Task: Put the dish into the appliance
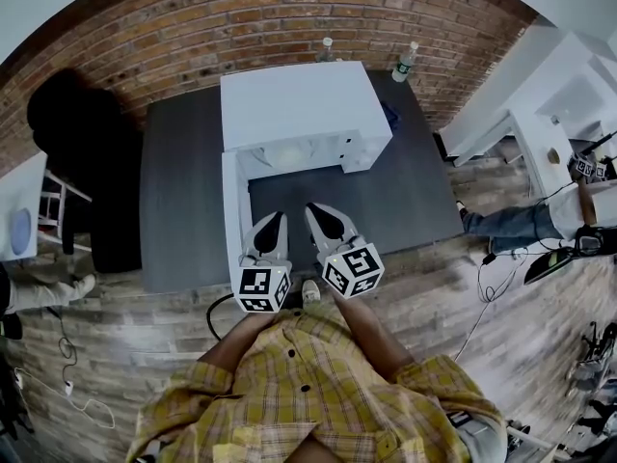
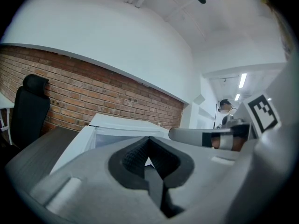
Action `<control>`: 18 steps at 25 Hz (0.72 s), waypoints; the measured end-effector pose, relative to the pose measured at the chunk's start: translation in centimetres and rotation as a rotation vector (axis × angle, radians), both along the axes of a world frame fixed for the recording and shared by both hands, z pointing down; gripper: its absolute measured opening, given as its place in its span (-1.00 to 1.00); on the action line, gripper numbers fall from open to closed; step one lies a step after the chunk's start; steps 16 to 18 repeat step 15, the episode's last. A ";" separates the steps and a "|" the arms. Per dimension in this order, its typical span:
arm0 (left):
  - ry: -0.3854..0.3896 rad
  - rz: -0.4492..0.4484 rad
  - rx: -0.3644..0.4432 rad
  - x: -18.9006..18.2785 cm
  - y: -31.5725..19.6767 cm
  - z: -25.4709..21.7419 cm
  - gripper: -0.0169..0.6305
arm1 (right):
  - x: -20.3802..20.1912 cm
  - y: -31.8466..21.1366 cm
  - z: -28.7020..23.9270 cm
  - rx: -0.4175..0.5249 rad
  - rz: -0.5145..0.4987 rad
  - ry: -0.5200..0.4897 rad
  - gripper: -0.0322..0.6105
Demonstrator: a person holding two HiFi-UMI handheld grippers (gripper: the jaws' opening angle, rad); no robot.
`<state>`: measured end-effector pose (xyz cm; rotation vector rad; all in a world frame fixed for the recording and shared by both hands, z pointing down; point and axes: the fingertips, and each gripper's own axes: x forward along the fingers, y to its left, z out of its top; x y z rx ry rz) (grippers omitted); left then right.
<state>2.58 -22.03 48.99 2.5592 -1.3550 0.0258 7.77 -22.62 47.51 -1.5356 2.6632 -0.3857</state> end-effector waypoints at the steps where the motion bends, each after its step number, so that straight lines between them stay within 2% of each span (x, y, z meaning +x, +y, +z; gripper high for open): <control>1: 0.000 0.001 0.002 0.0 0.0 0.0 -0.96 | 0.0 0.0 0.1 -0.002 0.002 -0.003 -0.90; 18: 0.003 0.010 0.019 -0.6 -0.2 -0.3 -0.96 | -0.1 0.0 0.2 0.001 0.036 0.021 -0.90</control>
